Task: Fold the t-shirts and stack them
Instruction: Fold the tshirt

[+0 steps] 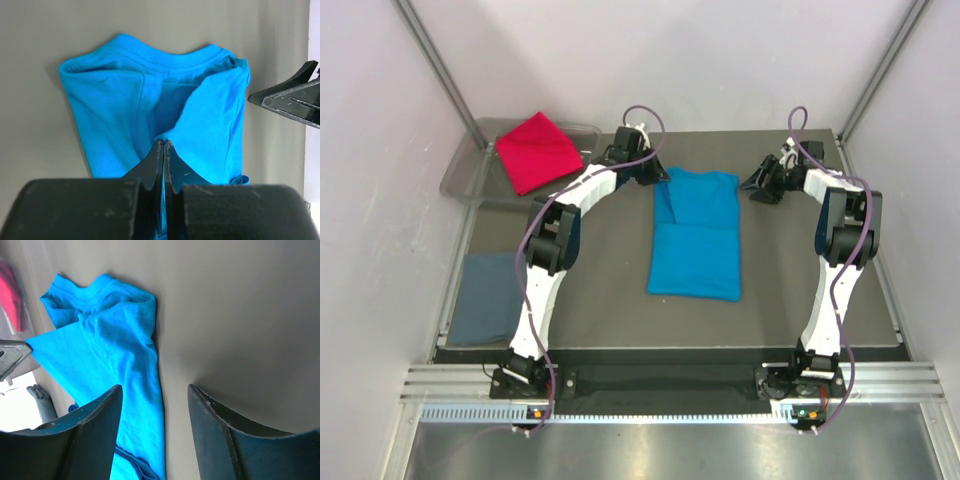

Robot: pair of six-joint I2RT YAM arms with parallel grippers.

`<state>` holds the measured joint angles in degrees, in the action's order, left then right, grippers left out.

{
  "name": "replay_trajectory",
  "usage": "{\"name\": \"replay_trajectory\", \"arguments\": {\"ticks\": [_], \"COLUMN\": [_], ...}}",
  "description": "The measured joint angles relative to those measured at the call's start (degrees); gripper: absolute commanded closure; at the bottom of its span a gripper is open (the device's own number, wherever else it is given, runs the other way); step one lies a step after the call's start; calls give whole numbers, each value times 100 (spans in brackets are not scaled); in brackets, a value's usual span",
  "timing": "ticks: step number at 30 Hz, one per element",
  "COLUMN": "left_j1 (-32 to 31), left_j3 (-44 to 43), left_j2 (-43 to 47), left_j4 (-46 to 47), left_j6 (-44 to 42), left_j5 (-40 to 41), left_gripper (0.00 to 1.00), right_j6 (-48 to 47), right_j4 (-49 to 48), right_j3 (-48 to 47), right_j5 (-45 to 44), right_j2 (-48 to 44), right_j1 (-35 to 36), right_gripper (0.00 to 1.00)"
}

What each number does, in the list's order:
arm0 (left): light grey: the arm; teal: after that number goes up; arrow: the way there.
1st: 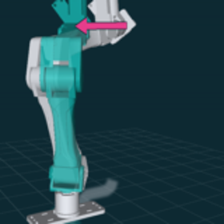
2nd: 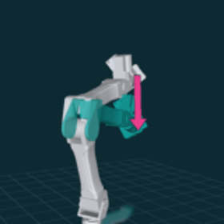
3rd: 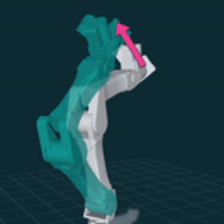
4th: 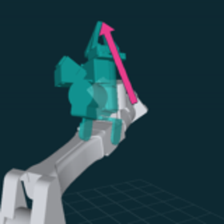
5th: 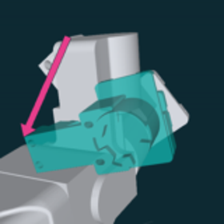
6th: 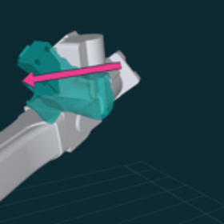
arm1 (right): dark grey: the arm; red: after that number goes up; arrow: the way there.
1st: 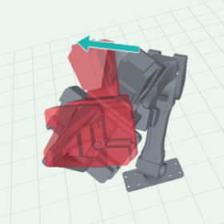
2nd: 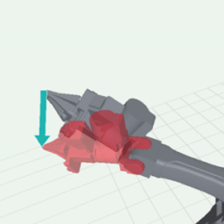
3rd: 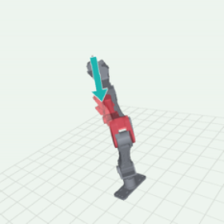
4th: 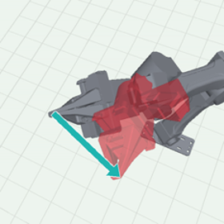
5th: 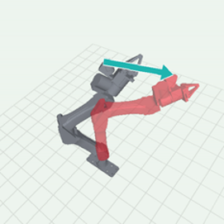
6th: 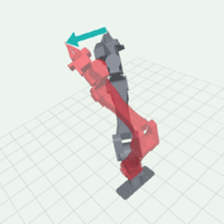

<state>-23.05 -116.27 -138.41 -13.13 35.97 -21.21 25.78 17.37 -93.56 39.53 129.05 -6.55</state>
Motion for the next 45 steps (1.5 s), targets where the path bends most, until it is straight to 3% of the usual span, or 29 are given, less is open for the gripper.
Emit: {"name": "replay_trajectory", "arguments": {"ticks": [6,13,27,37,45], "left_j1": [-2,20,127,133,153], "left_j3": [295,466,170,107,107], "left_j2": [144,142,-221,-278,-278], "left_j4": [-57,-243,-400,-459,-514], "left_j6": [4,7,9,9,-42], "left_j5": [295,487,382,284,282], "left_gripper": [100,100,100,100,99], "right_j6": [13,105,492,938,1604], "right_j4": [2,48,-50,-605,-1410], "right_j3": [0,0,-186,-291,-356], "right_j5": [-15,-105,-127,-90,46], "right_j2": [0,0,-2,42,667], "right_j1": [0,4,409,605,597], "right_gripper": [47,60,61,61,59]}}
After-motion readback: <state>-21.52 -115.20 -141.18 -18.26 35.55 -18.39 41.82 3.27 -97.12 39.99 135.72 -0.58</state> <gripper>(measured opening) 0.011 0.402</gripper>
